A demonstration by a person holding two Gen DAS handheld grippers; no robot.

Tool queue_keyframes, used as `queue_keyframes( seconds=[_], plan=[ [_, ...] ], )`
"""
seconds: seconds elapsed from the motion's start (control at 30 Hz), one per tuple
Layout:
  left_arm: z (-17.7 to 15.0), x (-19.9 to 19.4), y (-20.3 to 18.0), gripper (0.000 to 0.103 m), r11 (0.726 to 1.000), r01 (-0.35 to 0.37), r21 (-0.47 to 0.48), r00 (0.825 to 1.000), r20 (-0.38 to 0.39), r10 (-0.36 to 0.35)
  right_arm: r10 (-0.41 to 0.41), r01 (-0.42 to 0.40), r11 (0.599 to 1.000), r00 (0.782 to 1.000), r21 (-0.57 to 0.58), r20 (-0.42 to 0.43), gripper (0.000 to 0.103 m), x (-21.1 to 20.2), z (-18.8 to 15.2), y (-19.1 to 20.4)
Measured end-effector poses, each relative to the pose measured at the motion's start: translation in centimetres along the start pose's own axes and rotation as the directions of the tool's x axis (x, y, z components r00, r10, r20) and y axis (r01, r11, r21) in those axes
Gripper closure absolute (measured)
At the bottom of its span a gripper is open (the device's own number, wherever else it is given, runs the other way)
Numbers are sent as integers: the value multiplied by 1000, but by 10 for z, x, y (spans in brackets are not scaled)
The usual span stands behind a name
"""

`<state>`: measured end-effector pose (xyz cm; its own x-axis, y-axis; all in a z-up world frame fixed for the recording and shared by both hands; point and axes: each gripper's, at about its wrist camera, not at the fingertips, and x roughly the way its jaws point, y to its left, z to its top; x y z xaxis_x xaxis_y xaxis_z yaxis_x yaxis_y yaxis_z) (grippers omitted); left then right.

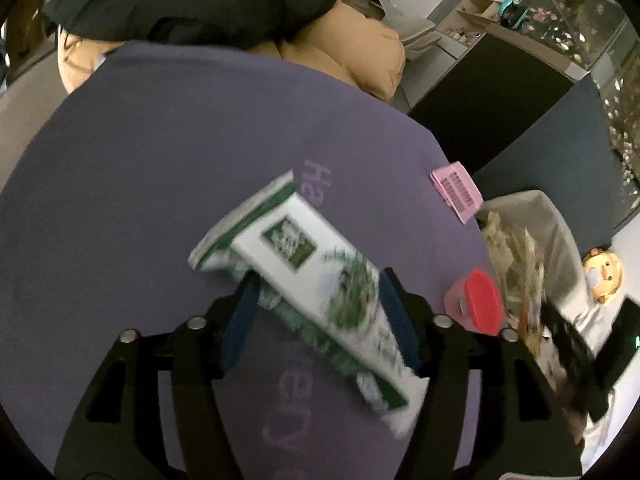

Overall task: Collect trash
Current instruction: 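Grasp the white milk carton with the left tool while the right tool grasps the cream snack wrapper, then carry the milk carton and cream snack wrapper over the yellow bag and release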

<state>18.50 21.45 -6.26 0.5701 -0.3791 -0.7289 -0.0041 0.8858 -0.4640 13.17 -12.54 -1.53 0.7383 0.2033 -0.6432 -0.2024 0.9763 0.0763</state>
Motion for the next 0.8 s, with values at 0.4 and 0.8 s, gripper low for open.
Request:
queue_keyframes(
  seconds=[0.4,0.8],
  plan=[
    [12,36,-49,42,974,-104,204,994,-23,110,8,-8,1000,1000,-8,-15,83,-9,-30,-7],
    [-8,21,-48,57,967,-86,241,992,-68,105,44,-46,998,999,-44,-30,83,-7,-31,8]
  ],
)
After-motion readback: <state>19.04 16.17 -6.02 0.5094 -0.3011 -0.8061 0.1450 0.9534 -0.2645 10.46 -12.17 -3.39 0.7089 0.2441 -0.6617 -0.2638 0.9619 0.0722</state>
